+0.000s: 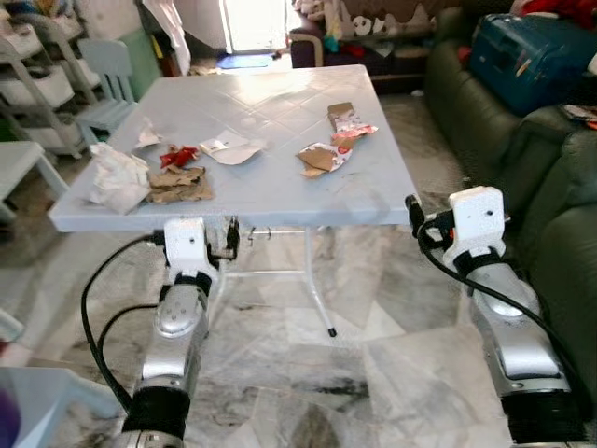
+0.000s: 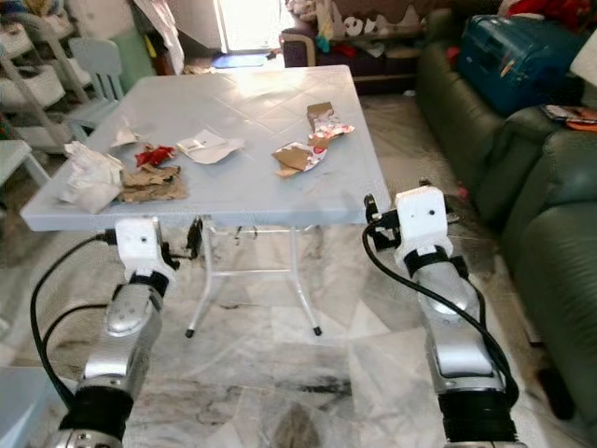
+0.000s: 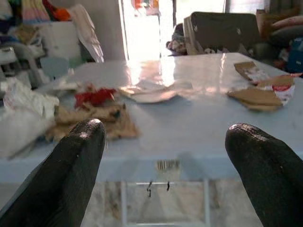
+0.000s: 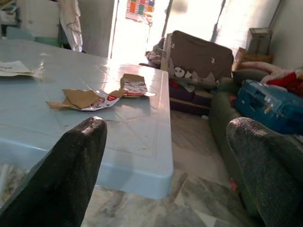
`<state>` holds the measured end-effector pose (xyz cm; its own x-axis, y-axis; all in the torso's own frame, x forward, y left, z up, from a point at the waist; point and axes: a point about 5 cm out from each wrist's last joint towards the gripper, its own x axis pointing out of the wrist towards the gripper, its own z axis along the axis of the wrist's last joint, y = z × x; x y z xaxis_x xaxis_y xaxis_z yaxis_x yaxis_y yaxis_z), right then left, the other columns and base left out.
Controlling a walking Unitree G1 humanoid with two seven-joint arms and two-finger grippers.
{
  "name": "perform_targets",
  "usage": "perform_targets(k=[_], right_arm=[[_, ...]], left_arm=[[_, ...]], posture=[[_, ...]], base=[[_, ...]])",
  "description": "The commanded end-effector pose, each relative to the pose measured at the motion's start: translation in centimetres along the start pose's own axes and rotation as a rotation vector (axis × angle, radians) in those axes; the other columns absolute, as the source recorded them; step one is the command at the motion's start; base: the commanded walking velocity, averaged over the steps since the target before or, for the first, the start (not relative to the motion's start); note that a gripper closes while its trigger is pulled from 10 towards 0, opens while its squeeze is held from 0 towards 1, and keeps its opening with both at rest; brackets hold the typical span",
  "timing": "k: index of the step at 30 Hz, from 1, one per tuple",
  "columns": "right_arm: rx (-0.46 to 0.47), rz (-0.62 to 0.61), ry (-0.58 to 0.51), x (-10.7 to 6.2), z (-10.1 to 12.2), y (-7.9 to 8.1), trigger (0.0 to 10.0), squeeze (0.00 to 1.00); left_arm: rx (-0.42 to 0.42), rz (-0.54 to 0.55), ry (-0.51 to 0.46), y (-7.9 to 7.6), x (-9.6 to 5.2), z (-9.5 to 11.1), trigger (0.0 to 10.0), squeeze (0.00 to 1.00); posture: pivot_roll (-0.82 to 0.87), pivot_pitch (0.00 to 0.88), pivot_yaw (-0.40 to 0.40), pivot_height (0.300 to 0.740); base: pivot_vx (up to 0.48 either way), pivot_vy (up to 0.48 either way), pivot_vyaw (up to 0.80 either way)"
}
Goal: Picking trash to rubbish bin
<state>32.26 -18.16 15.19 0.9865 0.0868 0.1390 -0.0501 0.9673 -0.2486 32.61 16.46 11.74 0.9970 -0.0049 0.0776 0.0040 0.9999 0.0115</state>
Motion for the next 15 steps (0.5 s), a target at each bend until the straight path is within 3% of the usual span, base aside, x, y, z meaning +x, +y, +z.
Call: perform_targets(k=[1,15], right_arm=[[0.015,-0.003,-0.031,0.69,0.48,0.37,10.0,0.00],[0.008,-0.008,-0.055,0.75,0.40,-0.01,10.0,0.00]], left_arm=[[-0.004,-0.016,0.029,-0.25,0.24,-0.31,10.0,0.00],[-0.004,-0.002,0.033,0.00,-0.02,-0.59,10.0,0.00]], posture=[[-0.02,0.000,0.072,0.740],[-0.02,0.000,0.053,0.740]], base=[[0.000,0.000,0.00],[0.000,0.000,0.00]])
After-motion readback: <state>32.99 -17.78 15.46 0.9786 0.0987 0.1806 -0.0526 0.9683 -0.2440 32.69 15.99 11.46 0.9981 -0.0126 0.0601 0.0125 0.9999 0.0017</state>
